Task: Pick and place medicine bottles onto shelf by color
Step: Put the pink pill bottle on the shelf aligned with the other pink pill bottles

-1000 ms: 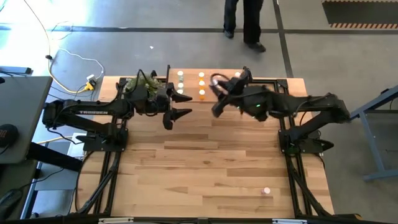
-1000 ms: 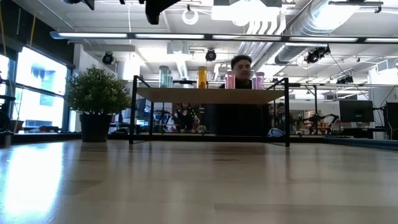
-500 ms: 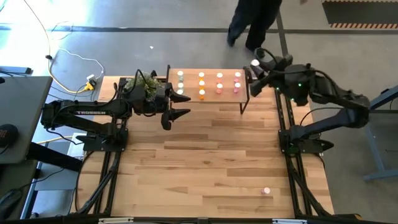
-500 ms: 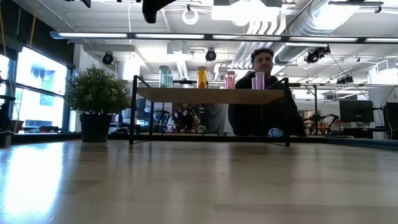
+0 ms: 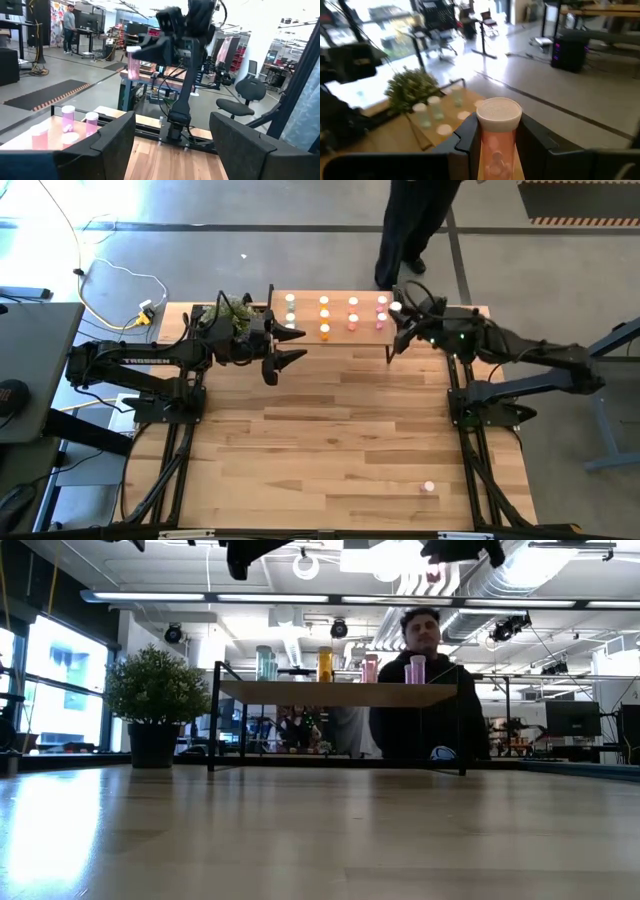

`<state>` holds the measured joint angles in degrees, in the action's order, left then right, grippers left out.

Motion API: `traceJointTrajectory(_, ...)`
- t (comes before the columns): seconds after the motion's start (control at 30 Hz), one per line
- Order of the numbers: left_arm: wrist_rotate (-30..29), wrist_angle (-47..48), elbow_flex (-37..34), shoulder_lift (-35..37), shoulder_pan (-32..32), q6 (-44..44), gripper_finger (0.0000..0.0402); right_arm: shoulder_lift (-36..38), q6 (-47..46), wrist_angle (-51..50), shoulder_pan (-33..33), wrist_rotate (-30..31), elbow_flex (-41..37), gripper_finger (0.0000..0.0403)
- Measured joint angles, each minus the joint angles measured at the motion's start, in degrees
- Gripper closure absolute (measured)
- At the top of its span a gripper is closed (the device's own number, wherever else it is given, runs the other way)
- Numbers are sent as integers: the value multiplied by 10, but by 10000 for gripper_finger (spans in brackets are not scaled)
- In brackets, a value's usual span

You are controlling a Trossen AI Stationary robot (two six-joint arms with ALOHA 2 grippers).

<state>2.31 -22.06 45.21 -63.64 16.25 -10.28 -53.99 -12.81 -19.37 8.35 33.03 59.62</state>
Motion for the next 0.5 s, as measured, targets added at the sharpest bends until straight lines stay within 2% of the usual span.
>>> traceJointTrajectory(0.2,-2,0,0,0,0,0,158,16,30,239,-11,-45,-160,315)
traceJointTrajectory(0.3,-2,0,0,0,0,0,158,9,57,363,-19,-47,-224,315)
traceJointTrajectory(0.5,-2,0,0,0,0,2,158,-38,83,484,-28,-47,-290,315)
